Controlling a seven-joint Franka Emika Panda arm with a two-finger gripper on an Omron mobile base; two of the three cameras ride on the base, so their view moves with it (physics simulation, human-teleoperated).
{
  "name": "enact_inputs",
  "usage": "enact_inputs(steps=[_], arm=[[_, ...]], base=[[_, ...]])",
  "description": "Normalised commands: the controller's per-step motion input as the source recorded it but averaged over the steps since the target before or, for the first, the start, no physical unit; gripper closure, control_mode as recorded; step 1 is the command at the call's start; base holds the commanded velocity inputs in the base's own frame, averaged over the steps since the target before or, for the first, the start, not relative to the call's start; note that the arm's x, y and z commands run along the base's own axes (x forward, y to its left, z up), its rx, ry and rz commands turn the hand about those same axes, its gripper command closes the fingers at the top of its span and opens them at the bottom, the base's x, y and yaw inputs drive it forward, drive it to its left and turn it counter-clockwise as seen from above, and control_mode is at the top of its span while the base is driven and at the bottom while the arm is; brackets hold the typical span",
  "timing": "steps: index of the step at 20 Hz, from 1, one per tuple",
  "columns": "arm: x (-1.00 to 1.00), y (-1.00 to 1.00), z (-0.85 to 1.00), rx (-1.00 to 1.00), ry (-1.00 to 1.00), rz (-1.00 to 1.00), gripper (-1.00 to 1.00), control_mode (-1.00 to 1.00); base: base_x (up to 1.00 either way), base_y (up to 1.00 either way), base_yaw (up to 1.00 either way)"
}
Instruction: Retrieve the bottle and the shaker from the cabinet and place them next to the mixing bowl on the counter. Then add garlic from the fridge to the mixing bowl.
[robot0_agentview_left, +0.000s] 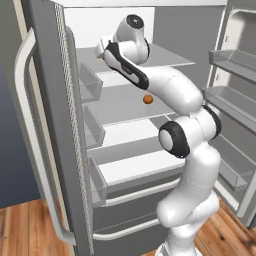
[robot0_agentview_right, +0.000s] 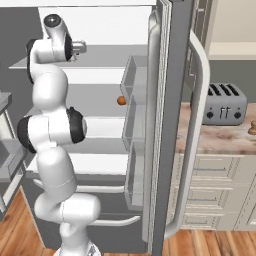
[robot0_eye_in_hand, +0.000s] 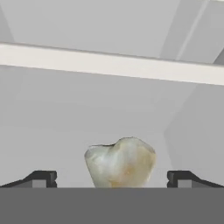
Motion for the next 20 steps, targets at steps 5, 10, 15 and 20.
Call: enact_inputs(steps=[5,10,15,20], arm=[[0.33,0.09,-0.17,0.00,0.07,0.00,-1.00,-1.00],[0.21,0.02,-0.16,-0.01,0.09,0.00,-1.00,-1.00],[0.21,0.19,-0.09,0.00,0.02,0.00,-1.00,-1.00],[0.03,0.13,-0.07,0.00,0.01,0.00,-1.00,-1.00]], base=[[0.00,0.00,0.00],[0.00,0.00,0.00],[0.00,0.00,0.00],[0.00,0.00,0.00]])
